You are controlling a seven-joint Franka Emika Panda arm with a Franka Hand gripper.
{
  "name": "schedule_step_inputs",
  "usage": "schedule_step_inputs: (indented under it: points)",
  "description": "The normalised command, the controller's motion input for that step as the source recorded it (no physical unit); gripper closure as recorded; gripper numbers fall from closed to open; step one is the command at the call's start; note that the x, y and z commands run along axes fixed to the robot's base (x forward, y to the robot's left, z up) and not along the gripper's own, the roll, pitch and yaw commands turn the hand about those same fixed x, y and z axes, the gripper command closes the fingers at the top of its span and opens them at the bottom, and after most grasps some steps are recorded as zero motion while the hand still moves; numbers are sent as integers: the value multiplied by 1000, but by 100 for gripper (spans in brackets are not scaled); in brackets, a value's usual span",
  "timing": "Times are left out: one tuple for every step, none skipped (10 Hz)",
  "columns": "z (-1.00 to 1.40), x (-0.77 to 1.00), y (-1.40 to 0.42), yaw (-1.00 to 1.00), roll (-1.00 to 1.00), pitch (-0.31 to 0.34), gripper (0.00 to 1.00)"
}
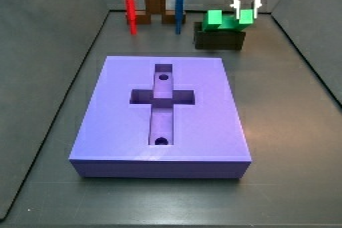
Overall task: Pick up the green object. Move up. Place the green object on the fixture. Regrasp the green object. Move to above the board. Insert the green object.
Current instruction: Place the green object on the fixture, then regrasp the green object.
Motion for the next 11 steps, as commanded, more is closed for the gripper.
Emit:
schedule_step_inputs:
  points:
    - [-169, -31, 14, 0, 40, -6, 100]
    - [-226, -83, 69, 0, 117, -80, 100]
    - [-226, -89, 69, 0, 123, -71, 100]
    - [-60, 0, 43, 0, 11, 0, 100]
    - [0, 0, 0, 0, 0, 0, 100]
    - [0, 0, 0, 0, 0, 0, 0]
    - [114, 0, -103, 0, 511, -29, 0]
    - [137, 0, -120, 0, 674, -9, 0]
    - [211, 11, -129, 0, 903, 0, 0]
    - [229, 0, -134, 0, 957, 0, 0]
    - [209, 0, -117, 0, 971, -14, 0]
